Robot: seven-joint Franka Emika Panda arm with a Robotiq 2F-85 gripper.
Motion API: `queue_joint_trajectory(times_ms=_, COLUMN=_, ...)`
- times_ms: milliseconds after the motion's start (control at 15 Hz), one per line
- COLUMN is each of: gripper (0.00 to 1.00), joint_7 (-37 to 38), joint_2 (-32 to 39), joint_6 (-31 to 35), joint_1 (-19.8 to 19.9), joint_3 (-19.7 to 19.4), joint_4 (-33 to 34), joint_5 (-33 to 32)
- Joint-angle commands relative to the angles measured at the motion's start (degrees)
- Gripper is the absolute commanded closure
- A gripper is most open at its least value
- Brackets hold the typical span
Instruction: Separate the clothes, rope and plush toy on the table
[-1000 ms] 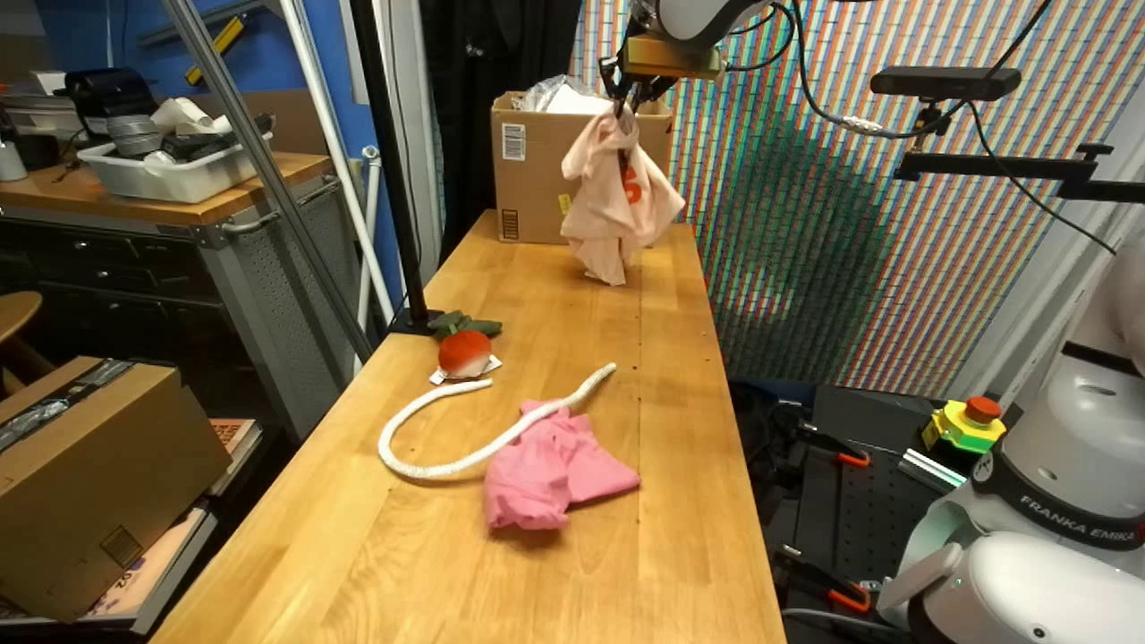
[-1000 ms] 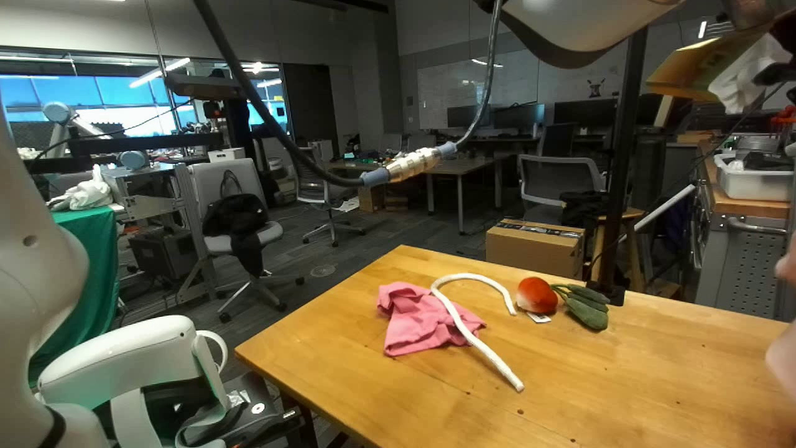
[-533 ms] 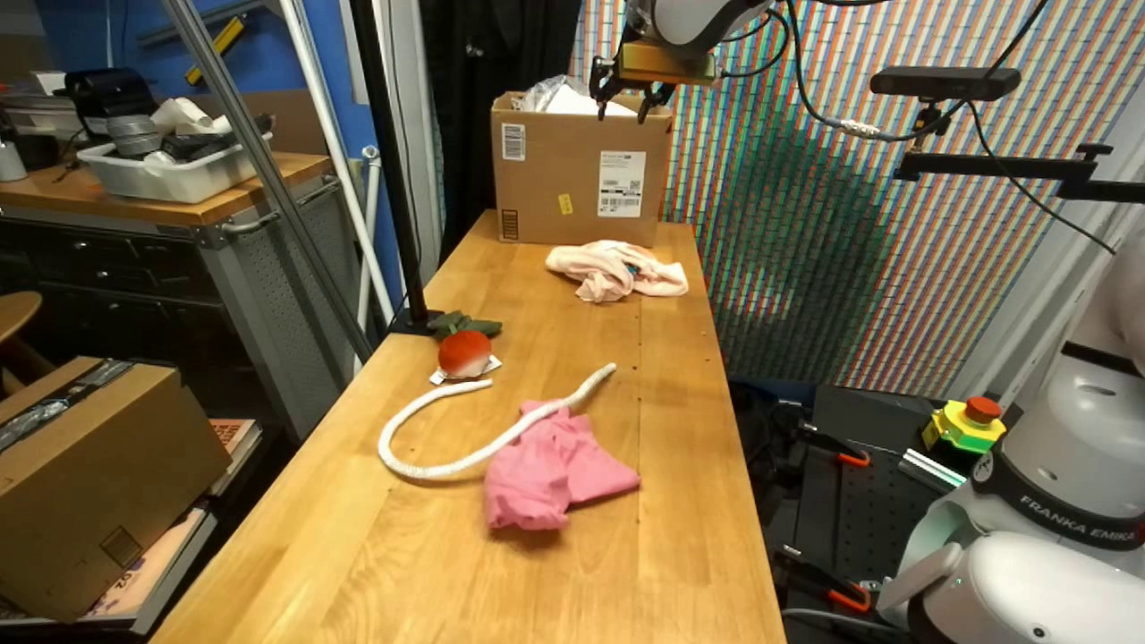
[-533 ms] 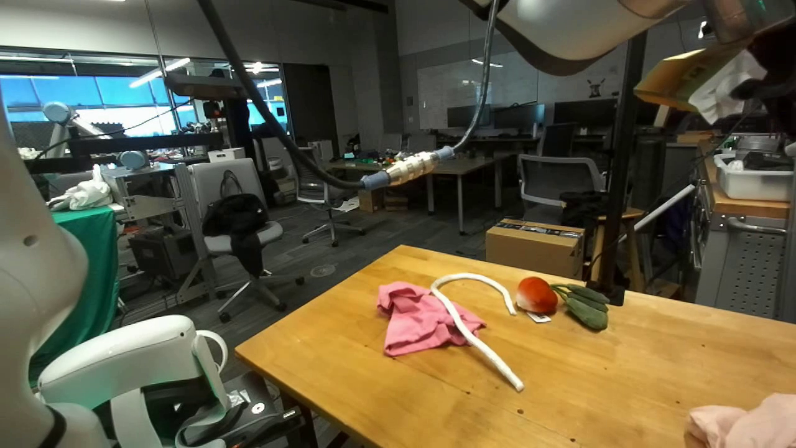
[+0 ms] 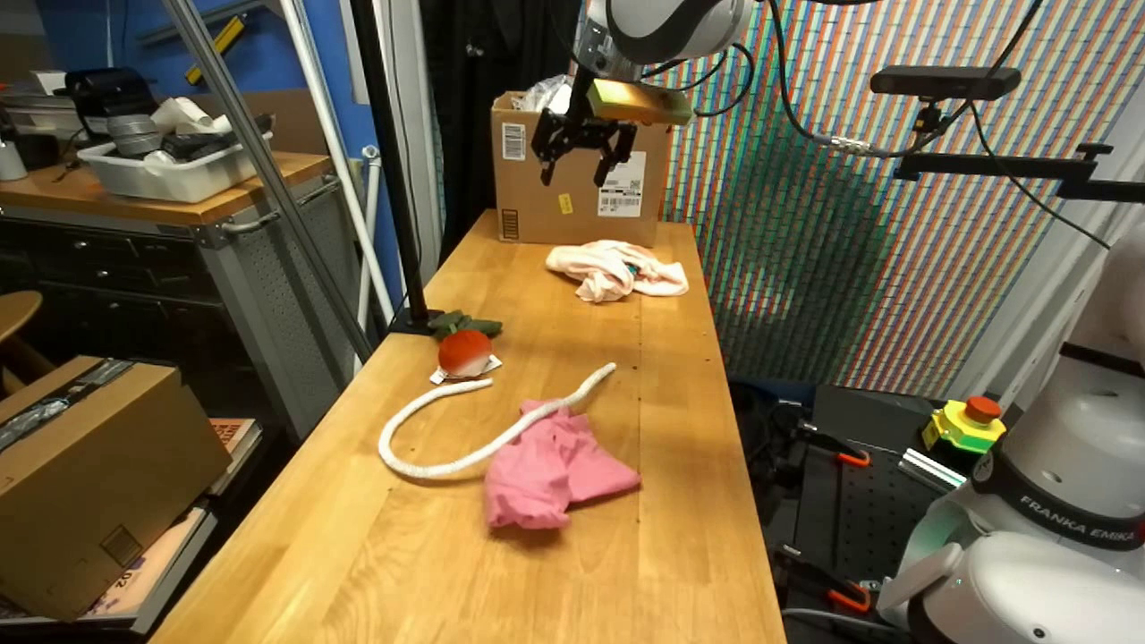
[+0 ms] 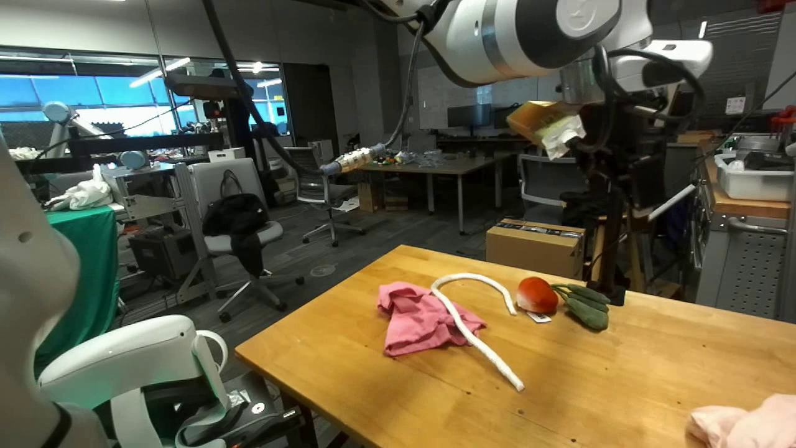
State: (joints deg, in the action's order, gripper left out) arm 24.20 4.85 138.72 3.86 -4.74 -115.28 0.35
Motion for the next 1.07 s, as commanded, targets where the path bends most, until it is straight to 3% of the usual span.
queue_joint_trajectory(times_ms=0, gripper=0.0, joint_7=-7.5, joint_2=-2.0, joint_6=-4.9, joint_1=-2.0, joint_3=2.5, joint_4=-3.2, joint_5=3.3)
queue_joint_trajectory(times_ms=333, gripper=0.0, joint_7=-10.3, joint_2=4.7, joint_6=-4.4, joint_1=-5.4, joint_3=5.6, joint_4=-3.4, joint_5=1.5)
queue_joint_trajectory(times_ms=600, gripper=0.0, joint_7=-9.1, joint_2=13.0, joint_6=-4.7, joint_1=-8.3, joint_3=6.8, joint_4=1.7, joint_5=-0.6)
queue_joint_trajectory(times_ms=1000, gripper=0.0, joint_7=-8.5, joint_2=22.8, joint_6=-2.2, joint_1=-11.5, joint_3=5.3, joint_4=11.6, joint_5=-5.4)
